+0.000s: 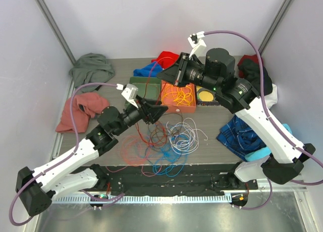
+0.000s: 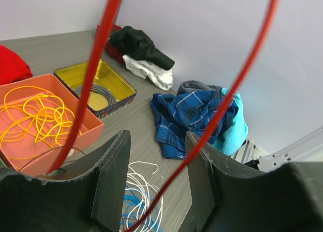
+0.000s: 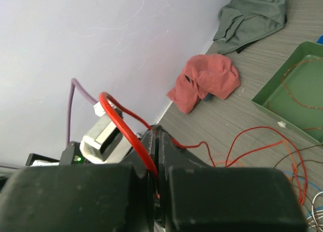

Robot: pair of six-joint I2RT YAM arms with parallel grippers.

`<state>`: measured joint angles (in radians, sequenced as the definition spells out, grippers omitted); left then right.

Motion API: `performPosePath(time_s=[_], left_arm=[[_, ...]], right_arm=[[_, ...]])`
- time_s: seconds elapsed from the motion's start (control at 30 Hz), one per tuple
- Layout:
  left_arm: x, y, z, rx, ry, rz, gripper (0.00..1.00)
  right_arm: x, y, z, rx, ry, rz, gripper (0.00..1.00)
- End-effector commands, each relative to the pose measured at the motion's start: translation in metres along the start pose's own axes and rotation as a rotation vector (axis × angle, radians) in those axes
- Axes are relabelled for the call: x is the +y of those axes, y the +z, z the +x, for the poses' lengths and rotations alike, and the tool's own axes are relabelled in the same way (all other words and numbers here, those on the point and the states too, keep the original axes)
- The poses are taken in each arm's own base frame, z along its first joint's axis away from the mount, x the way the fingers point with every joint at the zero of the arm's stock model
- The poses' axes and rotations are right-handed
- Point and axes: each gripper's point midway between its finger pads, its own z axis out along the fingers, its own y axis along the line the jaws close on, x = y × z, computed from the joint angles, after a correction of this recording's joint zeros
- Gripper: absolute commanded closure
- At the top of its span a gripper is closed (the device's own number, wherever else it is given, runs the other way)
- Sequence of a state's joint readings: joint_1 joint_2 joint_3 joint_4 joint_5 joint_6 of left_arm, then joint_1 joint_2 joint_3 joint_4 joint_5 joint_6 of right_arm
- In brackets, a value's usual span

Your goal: Untangle the cables

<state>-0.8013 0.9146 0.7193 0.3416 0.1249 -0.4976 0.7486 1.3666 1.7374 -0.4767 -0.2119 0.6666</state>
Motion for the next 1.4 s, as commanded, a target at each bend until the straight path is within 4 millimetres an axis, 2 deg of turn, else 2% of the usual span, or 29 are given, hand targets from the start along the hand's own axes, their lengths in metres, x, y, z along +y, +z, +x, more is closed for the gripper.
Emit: performPosePath(time_s=[0.0,0.1,0.17,0.2,0.23,0.3,0.4,0.47,0.5,0.53,0.6,0.63,0.67,0.73,0.77,0.8,0.87,0.9,0.97,1.0,1.03,1.07,1.1,1.13,1.17,1.2,1.23,1.33,1.37], left_arm=[[-0.017,0.015,-0.035,-0.1,0.024,0.058,0.48],[-0.015,0.018,-0.035,-0.096,0.024,0.046,0.49],[-0.012,0.016,-0.035,-0.096,0.028,0.027,0.55],[-0.013,0.013,-0.037,-0.097,0.031,0.026,0.63],[-0.013,0.01,-0.037,-0.094,0.037,0.022,0.81],[-0.013,0.002,-0.041,-0.095,0.044,0.011,1.0],[-0.018,-0.011,-0.044,-0.087,0.045,0.017,1.0],[-0.022,-0.019,-0.049,-0.087,0.047,0.022,1.0],[-0.024,-0.026,-0.05,-0.074,0.047,0.016,1.0],[-0.024,-0.029,-0.051,-0.065,0.047,0.01,1.0],[-0.031,-0.036,-0.067,-0.073,0.055,0.003,1.0],[-0.028,-0.039,-0.063,-0.036,0.053,-0.02,1.0],[-0.032,-0.041,-0.071,-0.045,0.057,-0.016,1.0],[-0.037,-0.045,-0.086,-0.044,0.058,-0.03,1.0],[-0.038,-0.045,-0.09,-0.043,0.062,-0.041,1.0],[-0.045,-0.047,-0.111,-0.079,0.068,-0.04,1.0],[-0.045,-0.042,-0.116,-0.058,0.079,-0.058,1.0],[-0.054,-0.043,-0.136,-0.094,0.087,-0.046,1.0],[-0.057,-0.035,-0.146,-0.098,0.099,-0.046,1.0],[-0.064,-0.035,-0.163,-0.129,0.106,-0.038,1.0],[-0.068,-0.034,-0.172,-0.141,0.119,-0.032,1.0],[-0.066,-0.025,-0.172,-0.126,0.126,-0.041,1.0],[-0.069,-0.022,-0.178,-0.133,0.133,-0.035,1.0],[-0.08,-0.025,-0.2,-0.174,0.141,-0.015,1.0],[-0.079,-0.015,-0.2,-0.164,0.148,-0.016,1.0],[-0.084,-0.014,-0.208,-0.179,0.153,-0.005,1.0],[-0.093,-0.015,-0.222,-0.206,0.158,0.015,1.0],[-0.1,-0.005,-0.232,-0.213,0.159,0.038,1.0],[-0.108,-0.007,-0.244,-0.235,0.156,0.06,1.0]], right_arm=[[0.025,-0.008,-0.007,-0.014,0.006,-0.104,0.99],[0.027,-0.012,-0.007,-0.013,-0.002,-0.113,0.99],[0.026,-0.015,-0.009,-0.025,-0.015,-0.107,0.99],[0.025,-0.015,-0.009,-0.028,-0.02,-0.097,0.99],[0.025,-0.02,-0.011,-0.04,-0.027,-0.092,0.99],[0.021,-0.022,-0.014,-0.06,-0.041,-0.072,0.99],[0.017,-0.025,-0.016,-0.08,-0.058,-0.052,0.99],[0.014,-0.026,-0.019,-0.095,-0.064,-0.032,0.8],[0.01,-0.027,-0.019,-0.101,-0.075,-0.02,0.65],[0.008,-0.027,-0.019,-0.106,-0.08,-0.008,0.58],[-0.003,-0.03,-0.018,-0.121,-0.097,0.037,0.45],[-0.007,-0.032,-0.017,-0.126,-0.104,0.051,0.43],[-0.009,-0.037,-0.018,-0.142,-0.11,0.061,0.41],[-0.027,-0.036,-0.007,-0.137,-0.12,0.109,0.37],[-0.025,-0.043,-0.009,-0.157,-0.124,0.104,0.37],[-0.037,-0.041,0.003,-0.137,-0.123,0.125,0.36],[-0.037,-0.048,0.006,-0.156,-0.13,0.101,0.36],[-0.047,-0.044,0.025,-0.116,-0.125,0.099,0.36],[-0.045,-0.043,0.035,-0.115,-0.116,0.045,0.36],[-0.056,-0.041,0.057,-0.068,-0.104,0.035,0.36],[-0.053,-0.039,0.063,-0.071,-0.089,0.001,0.36],[-0.057,-0.037,0.072,-0.056,-0.079,-0.008,0.36],[-0.071,-0.033,0.093,-0.015,-0.065,0.004,0.36],[-0.073,-0.029,0.1,-0.008,-0.068,-0.004,0.36],[-0.074,-0.026,0.112,0.017,-0.077,-0.006,0.36],[-0.08,-0.023,0.126,0.045,-0.084,0.002,0.36],[-0.083,-0.017,0.133,0.054,-0.095,0.007,0.36],[-0.082,-0.001,0.162,0.118,-0.169,0.004,0.36],[-0.083,0.004,0.169,0.127,-0.193,0.017,0.36]])
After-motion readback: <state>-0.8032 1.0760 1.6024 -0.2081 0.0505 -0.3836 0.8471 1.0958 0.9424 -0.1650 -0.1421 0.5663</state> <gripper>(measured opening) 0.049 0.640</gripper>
